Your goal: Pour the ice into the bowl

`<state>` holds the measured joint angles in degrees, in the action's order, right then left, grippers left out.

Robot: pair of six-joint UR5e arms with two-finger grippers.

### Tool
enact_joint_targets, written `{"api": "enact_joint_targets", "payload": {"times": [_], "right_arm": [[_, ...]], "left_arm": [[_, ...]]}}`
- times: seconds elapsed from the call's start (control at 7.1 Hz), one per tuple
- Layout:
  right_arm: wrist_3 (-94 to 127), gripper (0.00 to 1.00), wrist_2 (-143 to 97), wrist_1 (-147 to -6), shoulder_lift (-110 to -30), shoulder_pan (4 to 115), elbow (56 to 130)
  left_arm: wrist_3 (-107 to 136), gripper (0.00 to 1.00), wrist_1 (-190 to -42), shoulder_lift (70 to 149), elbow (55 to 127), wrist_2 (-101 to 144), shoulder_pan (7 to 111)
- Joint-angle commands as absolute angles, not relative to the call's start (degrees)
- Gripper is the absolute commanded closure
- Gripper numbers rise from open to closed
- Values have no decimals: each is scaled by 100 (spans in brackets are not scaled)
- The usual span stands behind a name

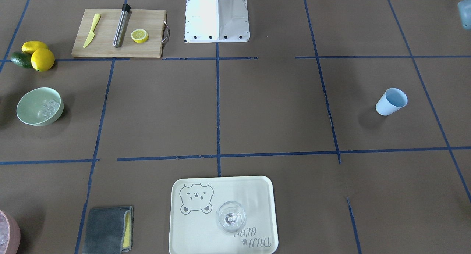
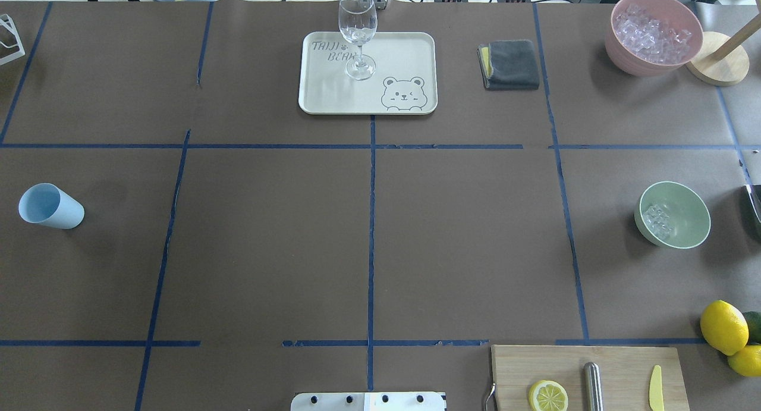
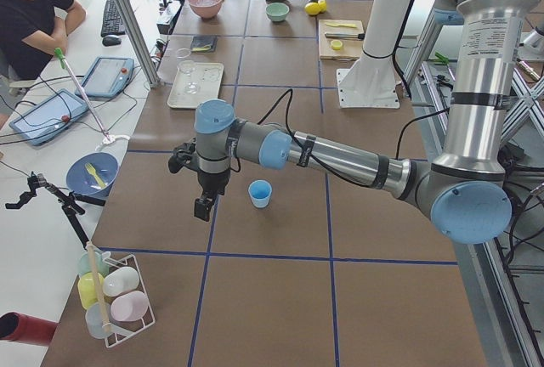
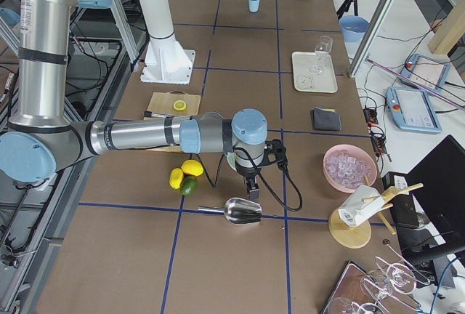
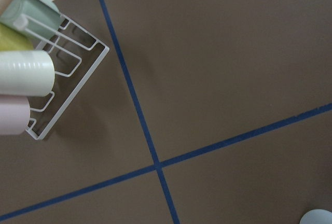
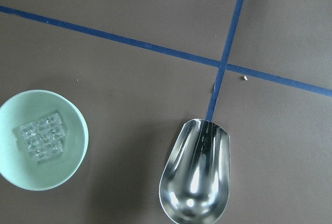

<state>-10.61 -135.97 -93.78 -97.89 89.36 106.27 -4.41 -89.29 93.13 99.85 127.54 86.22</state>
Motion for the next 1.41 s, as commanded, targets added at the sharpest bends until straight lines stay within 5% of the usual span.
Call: {"api": "enact_joint_targets", "payload": {"times": [0.0, 1.27], "right_arm": [[-1046, 0, -13614, -9387, -9817, 8938, 10687], [-1072, 0, -13975, -9369, -9756, 9123, 10046]], "left_arm": [[-650, 0, -8814, 8950, 9669, 13271, 8912], [-554, 0, -8789, 8868, 9703, 13307, 8930]]}}
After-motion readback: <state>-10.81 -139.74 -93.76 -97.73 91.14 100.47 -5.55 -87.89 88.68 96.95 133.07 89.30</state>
